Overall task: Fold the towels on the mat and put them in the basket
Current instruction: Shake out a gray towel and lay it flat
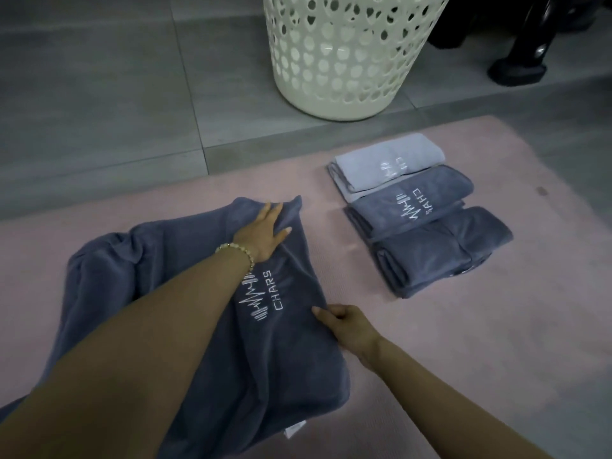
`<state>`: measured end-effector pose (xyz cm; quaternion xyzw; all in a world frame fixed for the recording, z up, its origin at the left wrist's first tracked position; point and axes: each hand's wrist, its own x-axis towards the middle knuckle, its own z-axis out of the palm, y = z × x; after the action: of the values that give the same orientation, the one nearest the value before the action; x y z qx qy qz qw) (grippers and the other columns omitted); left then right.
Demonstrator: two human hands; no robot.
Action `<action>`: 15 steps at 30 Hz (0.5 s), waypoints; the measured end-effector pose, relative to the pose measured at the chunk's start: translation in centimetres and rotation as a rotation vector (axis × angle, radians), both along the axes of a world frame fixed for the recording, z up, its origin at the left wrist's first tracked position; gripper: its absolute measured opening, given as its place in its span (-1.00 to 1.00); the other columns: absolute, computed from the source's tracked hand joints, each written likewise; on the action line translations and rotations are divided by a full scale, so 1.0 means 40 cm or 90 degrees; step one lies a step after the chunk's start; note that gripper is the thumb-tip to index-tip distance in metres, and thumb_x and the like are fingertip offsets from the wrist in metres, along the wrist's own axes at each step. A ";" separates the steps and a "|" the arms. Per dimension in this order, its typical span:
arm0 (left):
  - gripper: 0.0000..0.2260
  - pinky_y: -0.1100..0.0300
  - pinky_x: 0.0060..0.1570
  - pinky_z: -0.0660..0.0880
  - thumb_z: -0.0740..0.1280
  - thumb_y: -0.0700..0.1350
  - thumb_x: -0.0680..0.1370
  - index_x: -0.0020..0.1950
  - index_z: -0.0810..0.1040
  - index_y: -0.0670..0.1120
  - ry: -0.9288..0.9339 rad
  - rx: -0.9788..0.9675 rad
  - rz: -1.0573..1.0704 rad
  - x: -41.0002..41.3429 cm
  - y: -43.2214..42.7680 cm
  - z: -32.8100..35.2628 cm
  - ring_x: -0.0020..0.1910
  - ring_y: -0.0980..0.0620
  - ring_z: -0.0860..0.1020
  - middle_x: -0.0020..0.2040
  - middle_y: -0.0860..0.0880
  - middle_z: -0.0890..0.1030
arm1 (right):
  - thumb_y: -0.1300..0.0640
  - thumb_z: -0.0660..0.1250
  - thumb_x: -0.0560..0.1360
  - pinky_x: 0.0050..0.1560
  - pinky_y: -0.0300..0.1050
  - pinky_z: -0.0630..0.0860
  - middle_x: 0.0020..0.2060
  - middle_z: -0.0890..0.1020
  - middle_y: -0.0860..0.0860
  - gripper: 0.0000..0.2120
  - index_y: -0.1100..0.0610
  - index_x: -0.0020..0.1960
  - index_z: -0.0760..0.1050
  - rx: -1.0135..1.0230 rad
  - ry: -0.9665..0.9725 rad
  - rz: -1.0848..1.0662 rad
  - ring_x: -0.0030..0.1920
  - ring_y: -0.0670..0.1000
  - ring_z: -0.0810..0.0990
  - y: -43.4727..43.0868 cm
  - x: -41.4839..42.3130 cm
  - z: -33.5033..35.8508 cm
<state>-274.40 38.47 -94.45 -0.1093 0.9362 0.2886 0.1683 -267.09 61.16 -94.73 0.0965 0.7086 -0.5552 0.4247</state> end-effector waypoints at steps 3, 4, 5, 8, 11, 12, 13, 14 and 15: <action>-0.41 0.12 0.47 0.07 0.10 0.10 0.62 0.56 -0.03 -0.10 -0.008 0.007 -0.006 -0.034 -0.025 -0.011 0.52 -0.08 0.09 0.56 -0.08 0.02 | 0.10 0.35 0.52 -0.34 -0.30 0.47 -0.38 0.51 0.05 -0.73 0.18 -0.31 0.44 -0.006 -0.031 -0.010 -0.38 -0.09 0.49 0.030 0.029 -0.016; -0.41 0.09 0.45 0.12 0.13 0.09 0.61 0.55 0.02 -0.13 -0.004 0.005 -0.003 -0.042 -0.031 -0.014 0.50 -0.11 0.15 0.54 -0.12 0.11 | 0.11 0.37 0.51 -0.31 -0.29 0.50 -0.34 0.55 0.06 -0.77 0.22 -0.26 0.49 -0.021 -0.033 -0.019 -0.34 -0.08 0.53 0.039 0.039 -0.018; -0.41 0.04 0.41 0.21 0.18 0.09 0.60 0.52 0.10 -0.15 -0.004 0.008 0.007 -0.048 -0.036 -0.017 0.44 -0.15 0.25 0.48 -0.17 0.24 | 0.12 0.37 0.51 -0.27 -0.28 0.51 -0.29 0.58 0.10 -0.79 0.26 -0.18 0.52 -0.043 -0.029 -0.033 -0.28 -0.04 0.55 0.046 0.045 -0.017; -0.57 0.00 0.14 0.44 0.29 0.04 0.56 0.32 0.34 -0.16 0.002 0.017 0.033 -0.054 -0.041 -0.027 0.12 -0.16 0.51 0.09 -0.15 0.53 | 0.11 0.33 0.53 -0.26 -0.25 0.50 -0.29 0.55 0.10 -0.79 0.25 -0.18 0.47 -0.083 -0.001 -0.088 -0.26 0.00 0.51 0.066 0.045 -0.001; -0.79 0.11 -0.16 0.44 0.31 -0.09 0.56 -0.23 0.43 -0.12 0.121 0.065 0.105 -0.062 -0.022 -0.027 -0.25 -0.11 0.50 -0.33 -0.05 0.47 | 0.13 0.30 0.55 -0.36 -0.30 0.44 -0.43 0.48 -0.01 -0.72 0.16 -0.32 0.39 -0.090 0.042 -0.118 -0.40 -0.11 0.45 0.095 0.028 0.034; -0.69 0.16 -0.28 0.44 0.30 -0.12 0.56 -0.35 0.32 -0.09 0.164 0.117 0.141 -0.071 -0.007 -0.020 -0.38 -0.08 0.48 -0.43 -0.05 0.39 | 0.13 0.29 0.55 -0.37 -0.31 0.43 -0.44 0.48 -0.02 -0.71 0.15 -0.33 0.39 -0.092 0.055 -0.124 -0.41 -0.12 0.45 0.112 0.021 0.046; -0.65 0.21 -0.39 0.45 0.30 -0.14 0.57 -0.38 0.26 -0.07 0.207 0.180 0.178 -0.083 0.012 -0.008 -0.49 0.01 0.48 -0.47 -0.05 0.33 | 0.14 0.28 0.55 -0.38 -0.32 0.43 -0.45 0.49 -0.04 -0.72 0.15 -0.33 0.41 -0.097 0.063 -0.133 -0.41 -0.12 0.45 0.133 0.015 0.059; -0.64 0.29 -0.47 0.45 0.29 -0.16 0.57 -0.38 0.25 -0.07 0.248 0.236 0.203 -0.098 0.033 0.008 -0.56 0.12 0.46 -0.47 -0.05 0.32 | 0.14 0.28 0.56 -0.38 -0.33 0.43 -0.45 0.50 -0.04 -0.73 0.16 -0.31 0.43 -0.103 0.070 -0.138 -0.41 -0.12 0.47 0.157 0.010 0.068; -0.66 0.35 -0.50 0.45 0.28 -0.17 0.58 -0.37 0.27 -0.06 0.273 0.279 0.215 -0.116 0.057 0.025 -0.60 0.20 0.44 -0.47 -0.05 0.32 | 0.13 0.27 0.56 -0.37 -0.32 0.44 -0.43 0.53 -0.02 -0.75 0.18 -0.28 0.46 -0.108 0.077 -0.142 -0.40 -0.12 0.49 0.183 0.004 0.081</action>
<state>-279.03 40.76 -93.47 -0.1608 0.8346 0.5232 -0.0626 -266.95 68.48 -91.48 0.1048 0.6683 -0.6617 0.3232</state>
